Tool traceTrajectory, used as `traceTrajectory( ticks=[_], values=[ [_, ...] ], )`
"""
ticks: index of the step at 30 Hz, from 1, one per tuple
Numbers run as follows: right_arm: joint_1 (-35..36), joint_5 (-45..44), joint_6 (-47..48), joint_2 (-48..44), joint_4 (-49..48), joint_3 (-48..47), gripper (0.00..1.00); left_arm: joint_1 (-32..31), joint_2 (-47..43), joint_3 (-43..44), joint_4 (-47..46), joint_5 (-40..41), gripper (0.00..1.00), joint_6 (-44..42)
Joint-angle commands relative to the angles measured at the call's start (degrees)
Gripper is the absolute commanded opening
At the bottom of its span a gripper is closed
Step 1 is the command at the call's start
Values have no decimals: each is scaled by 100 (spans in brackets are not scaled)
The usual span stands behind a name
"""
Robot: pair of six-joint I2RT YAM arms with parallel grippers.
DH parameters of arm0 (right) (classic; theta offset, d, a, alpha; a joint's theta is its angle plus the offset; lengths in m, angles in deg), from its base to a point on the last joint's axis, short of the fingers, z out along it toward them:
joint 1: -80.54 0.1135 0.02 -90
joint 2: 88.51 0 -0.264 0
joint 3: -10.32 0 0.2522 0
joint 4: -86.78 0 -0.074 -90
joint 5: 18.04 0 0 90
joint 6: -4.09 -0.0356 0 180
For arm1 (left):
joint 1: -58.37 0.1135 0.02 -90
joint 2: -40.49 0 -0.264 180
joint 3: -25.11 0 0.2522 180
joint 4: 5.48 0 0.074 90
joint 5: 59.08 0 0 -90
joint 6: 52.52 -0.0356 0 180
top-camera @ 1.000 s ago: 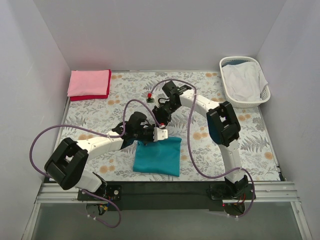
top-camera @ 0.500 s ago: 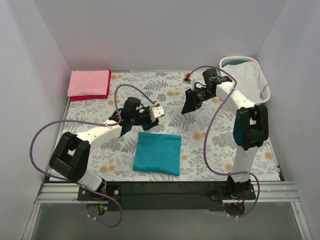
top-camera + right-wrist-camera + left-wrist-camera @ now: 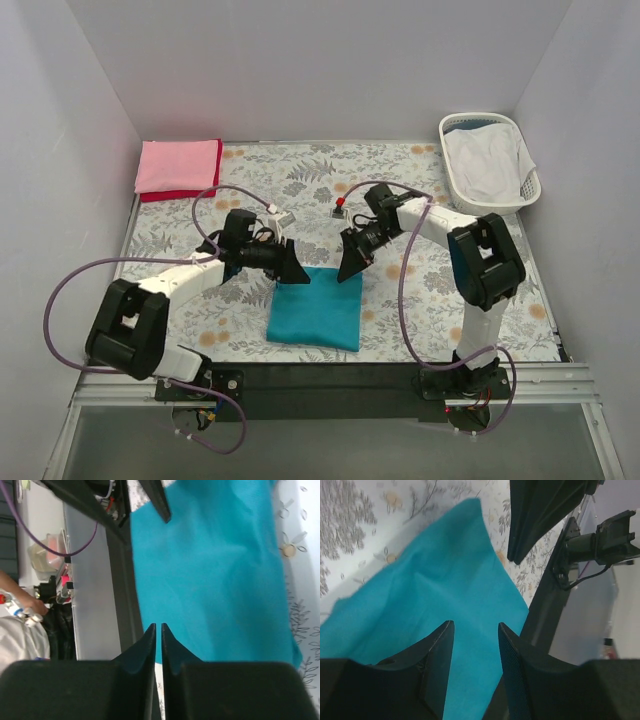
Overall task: Fold and stack the t-shirts
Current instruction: Fold the tshirt
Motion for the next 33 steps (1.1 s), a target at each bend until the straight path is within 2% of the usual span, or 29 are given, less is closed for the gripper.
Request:
traceTrajectory(
  ticks=[1, 3, 4, 8, 10, 13, 15, 19, 20, 21, 22, 23, 24, 26, 28, 30, 31, 33],
  values=[
    [-126, 42, -88, 621, -337, 15, 11, 144, 382, -283, -458, -403, 40, 1325],
    [-258, -134, -210, 1015, -459, -20, 3, 329, 768, -416, -766, -254, 40, 1397],
    [-302, -327, -272, 1139, -634, -55, 2, 573, 909, -451, -975, -305, 40, 1414],
    [-644, -793, -781, 1649, -1250, -257, 1, 927, 2086, 47, -1389, -683, 40, 1450],
    [-724, -1196, -774, 2010, -1399, -642, 1, 953, 2665, 277, -1504, -614, 39, 1319],
    [-952, -1286, -879, 2414, -1427, -1302, 1, 1032, 3238, 891, -1628, -683, 38, 1282],
    [-1058, -1313, -923, 2415, -1418, -1731, 1, 1094, 3354, 1286, -1584, -806, 38, 1396],
    [-1102, -1104, -1002, 2012, -1252, -2251, 3, 1199, 2916, 1587, -1444, -773, 38, 1371],
    [-1102, -989, -1107, 1872, -1242, -2227, 7, 1234, 2628, 1605, -1321, -746, 38, 1362],
    [-1102, -883, -1169, 1479, -1251, -2139, 16, 1261, 2459, 1614, -1268, -702, 39, 1379],
    [-1102, -691, -1265, 1249, -1460, -1738, 22, 1270, 2301, 1623, -1206, -667, 40, 1440],
    [-1085, -611, -1501, 1011, -1610, -1508, 36, 1261, 2152, 1579, -1154, -701, 41, 1545],
    [-1085, -532, -1634, 548, -1785, -1210, 54, 1252, 1846, 1509, -1197, -754, 48, 1694],
    [-1059, -259, -2071, 149, -2339, -447, 61, 1104, 1572, 1202, -1398, -894, 53, 2239],
    [-1023, -14, -2415, -159, -2768, -75, 73, 797, 1263, 947, -1556, -877, 60, 2573],
    [-901, 269, -2908, -343, -3130, 451, 91, 568, 1157, 587, -1855, -851, 68, 3030],
    [-839, 295, -3005, -379, -3367, 594, 93, 402, 1166, 490, -1926, -851, 75, 3171],
    [-655, 330, -3286, -380, -3579, 927, 97, 225, 1253, 261, -2216, -842, 79, 3680]
  ],
)
